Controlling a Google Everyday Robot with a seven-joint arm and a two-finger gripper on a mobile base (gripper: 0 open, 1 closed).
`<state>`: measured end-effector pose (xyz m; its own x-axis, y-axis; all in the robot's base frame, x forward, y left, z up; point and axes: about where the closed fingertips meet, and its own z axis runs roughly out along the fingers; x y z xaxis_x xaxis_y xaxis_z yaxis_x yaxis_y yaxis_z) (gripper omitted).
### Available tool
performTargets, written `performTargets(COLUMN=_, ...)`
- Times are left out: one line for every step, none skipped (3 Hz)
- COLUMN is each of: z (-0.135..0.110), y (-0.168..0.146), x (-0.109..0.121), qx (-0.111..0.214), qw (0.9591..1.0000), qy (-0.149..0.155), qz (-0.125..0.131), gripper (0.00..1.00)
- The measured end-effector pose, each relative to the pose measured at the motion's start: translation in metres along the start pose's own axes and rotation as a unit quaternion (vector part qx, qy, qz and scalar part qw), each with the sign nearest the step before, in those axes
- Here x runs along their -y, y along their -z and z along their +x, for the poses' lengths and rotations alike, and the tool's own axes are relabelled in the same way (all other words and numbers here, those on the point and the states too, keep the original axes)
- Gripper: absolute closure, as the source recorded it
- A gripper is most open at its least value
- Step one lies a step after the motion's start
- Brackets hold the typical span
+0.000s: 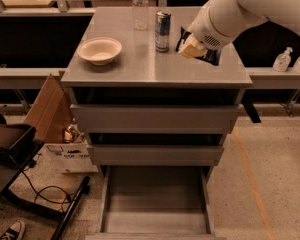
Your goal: Pick rxbar blueberry from bottom drawer and place on counter
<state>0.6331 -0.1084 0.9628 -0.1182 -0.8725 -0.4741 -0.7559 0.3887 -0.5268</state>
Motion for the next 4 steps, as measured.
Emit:
performTargets(z=0.008, y=-0.009, x=0.021, qx=-0.003, qw=0.9985, qy=0.042, qz=0.034, gripper=1.00)
performTargets(z=0.030, y=-0.021, x=0.042, qx=-0.005, qw=0.9958, qy=0.068, qz=0.060, gripper=1.00)
performTargets(z=0.045, y=-0.035, x=0.057, qx=-0.004, qw=0.9940, qy=0.084, qz=0.070, gripper=1.00)
performTargets(z=0.056, y=-0.060, x=0.068, qx=0.004, qw=0.9933, qy=0.094, qz=0.066, gripper=1.00)
